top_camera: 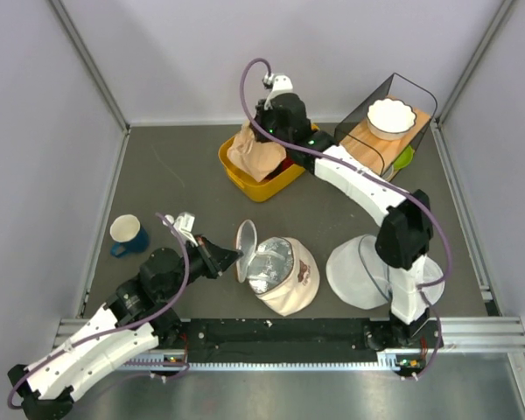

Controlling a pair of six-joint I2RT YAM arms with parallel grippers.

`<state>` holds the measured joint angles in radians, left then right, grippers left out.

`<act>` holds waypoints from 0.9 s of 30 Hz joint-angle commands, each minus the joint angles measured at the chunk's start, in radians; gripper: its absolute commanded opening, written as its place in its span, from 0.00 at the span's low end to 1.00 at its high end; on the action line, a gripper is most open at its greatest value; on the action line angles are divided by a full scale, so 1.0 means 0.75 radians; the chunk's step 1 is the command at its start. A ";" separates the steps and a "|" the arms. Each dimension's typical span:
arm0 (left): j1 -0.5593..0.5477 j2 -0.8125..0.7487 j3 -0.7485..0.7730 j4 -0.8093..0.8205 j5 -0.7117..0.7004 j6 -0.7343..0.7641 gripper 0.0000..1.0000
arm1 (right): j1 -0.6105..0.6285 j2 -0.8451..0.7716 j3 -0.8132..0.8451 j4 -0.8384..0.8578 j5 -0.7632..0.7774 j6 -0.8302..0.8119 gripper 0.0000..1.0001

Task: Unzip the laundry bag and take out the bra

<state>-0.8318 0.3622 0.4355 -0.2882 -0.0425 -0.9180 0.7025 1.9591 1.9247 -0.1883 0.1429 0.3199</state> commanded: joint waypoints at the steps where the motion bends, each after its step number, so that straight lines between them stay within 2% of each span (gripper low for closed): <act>1: 0.003 -0.008 0.084 -0.078 -0.076 0.001 0.00 | -0.008 0.142 0.056 0.055 -0.145 0.069 0.00; 5: 0.001 0.006 0.084 -0.078 -0.064 -0.001 0.00 | -0.010 0.229 0.060 0.032 -0.160 0.077 0.00; 6: 0.003 0.006 0.076 -0.064 -0.062 -0.003 0.00 | -0.016 0.243 0.066 0.020 -0.158 0.075 0.05; 7: 0.003 0.006 0.072 -0.060 -0.060 -0.005 0.00 | -0.016 0.251 0.070 0.008 -0.158 0.077 0.14; 8: 0.003 0.004 0.070 -0.053 -0.056 -0.009 0.00 | -0.018 0.255 0.072 0.000 -0.166 0.079 0.40; 9: 0.003 0.004 0.064 -0.041 -0.056 -0.013 0.00 | -0.020 0.253 0.072 -0.015 -0.168 0.081 0.50; 11: 0.001 0.004 0.062 -0.037 -0.054 -0.015 0.00 | -0.024 0.219 0.066 -0.021 -0.180 0.066 0.67; 14: 0.001 0.020 0.068 -0.045 -0.064 -0.013 0.00 | -0.024 0.151 0.037 -0.025 -0.182 0.050 0.80; 19: 0.003 0.071 0.100 -0.045 -0.074 0.015 0.00 | -0.026 -0.090 -0.077 -0.033 -0.186 0.028 0.90; 22: 0.001 0.086 0.105 -0.004 -0.064 0.042 0.00 | -0.022 -0.253 -0.185 -0.041 -0.272 -0.009 0.95; 27: 0.001 0.135 0.143 0.063 -0.003 0.109 0.00 | -0.024 -0.544 -0.522 -0.090 -0.115 -0.013 0.98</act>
<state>-0.8318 0.4370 0.4801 -0.3424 -0.0788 -0.8902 0.6910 1.7245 1.6817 -0.2455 -0.0177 0.3325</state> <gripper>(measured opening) 0.024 0.978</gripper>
